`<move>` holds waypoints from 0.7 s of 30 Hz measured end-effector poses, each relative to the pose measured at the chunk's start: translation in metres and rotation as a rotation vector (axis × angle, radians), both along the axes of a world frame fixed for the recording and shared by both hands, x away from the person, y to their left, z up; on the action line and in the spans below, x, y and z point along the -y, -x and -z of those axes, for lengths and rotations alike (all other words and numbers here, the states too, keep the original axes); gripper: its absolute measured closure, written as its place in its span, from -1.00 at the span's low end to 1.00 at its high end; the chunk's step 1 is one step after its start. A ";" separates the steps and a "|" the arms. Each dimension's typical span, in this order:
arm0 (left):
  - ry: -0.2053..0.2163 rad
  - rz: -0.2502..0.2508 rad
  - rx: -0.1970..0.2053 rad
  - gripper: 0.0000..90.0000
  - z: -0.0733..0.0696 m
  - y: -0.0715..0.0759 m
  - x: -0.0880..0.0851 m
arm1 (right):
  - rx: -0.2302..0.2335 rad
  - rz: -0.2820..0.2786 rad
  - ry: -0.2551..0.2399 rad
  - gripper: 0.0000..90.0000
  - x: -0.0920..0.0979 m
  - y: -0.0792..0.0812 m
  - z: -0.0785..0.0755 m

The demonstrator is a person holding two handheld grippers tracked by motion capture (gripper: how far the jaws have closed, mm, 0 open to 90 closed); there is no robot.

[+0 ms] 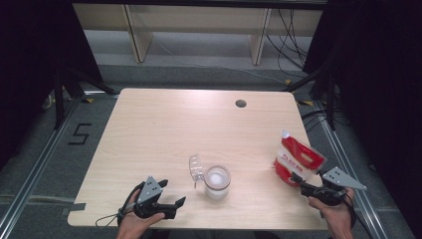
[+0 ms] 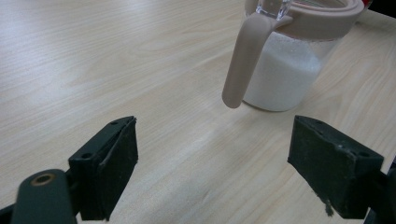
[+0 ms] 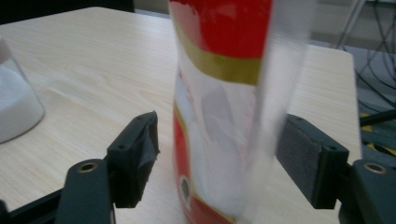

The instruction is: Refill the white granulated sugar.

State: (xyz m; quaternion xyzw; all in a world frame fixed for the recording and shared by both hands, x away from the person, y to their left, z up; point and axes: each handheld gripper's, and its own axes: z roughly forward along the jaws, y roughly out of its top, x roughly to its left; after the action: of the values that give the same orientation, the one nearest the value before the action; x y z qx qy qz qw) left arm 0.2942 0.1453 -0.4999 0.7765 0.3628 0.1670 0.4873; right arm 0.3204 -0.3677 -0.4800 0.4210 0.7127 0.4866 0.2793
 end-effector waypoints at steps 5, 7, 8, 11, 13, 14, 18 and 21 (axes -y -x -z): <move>0.003 0.001 -0.001 -0.66 0.000 0.000 0.000 | 0.002 0.022 0.023 -0.34 0.002 0.009 -0.002; -0.006 0.006 0.005 -0.66 0.000 0.000 0.000 | -0.024 0.039 -0.003 -0.36 0.003 0.015 -0.003; -0.013 0.006 0.003 -0.66 -0.001 0.000 0.000 | -0.023 0.047 0.005 -0.36 0.003 0.018 -0.003; -0.014 0.006 0.002 -0.66 -0.001 0.000 0.000 | -0.053 0.066 0.006 -0.39 0.003 0.025 -0.004; -0.011 0.004 0.002 -0.66 -0.001 -0.001 0.000 | -0.038 0.067 0.023 -0.40 0.004 0.026 -0.003; -0.002 0.000 -0.003 -0.66 -0.001 -0.001 0.001 | -0.032 0.058 0.038 -0.40 0.005 0.026 -0.002; -0.004 0.002 -0.007 -0.66 -0.001 -0.002 0.000 | -0.056 0.062 0.031 -0.41 0.004 0.032 -0.003; 0.007 -0.006 -0.010 -0.66 -0.001 -0.002 0.001 | -0.056 0.058 0.039 -0.42 0.005 0.037 -0.002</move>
State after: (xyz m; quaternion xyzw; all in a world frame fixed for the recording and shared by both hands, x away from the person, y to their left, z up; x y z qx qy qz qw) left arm 0.2959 0.1447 -0.4990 0.7746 0.3682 0.1634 0.4876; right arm 0.2838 -0.3723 -0.4778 0.4493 0.7171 0.4523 0.2816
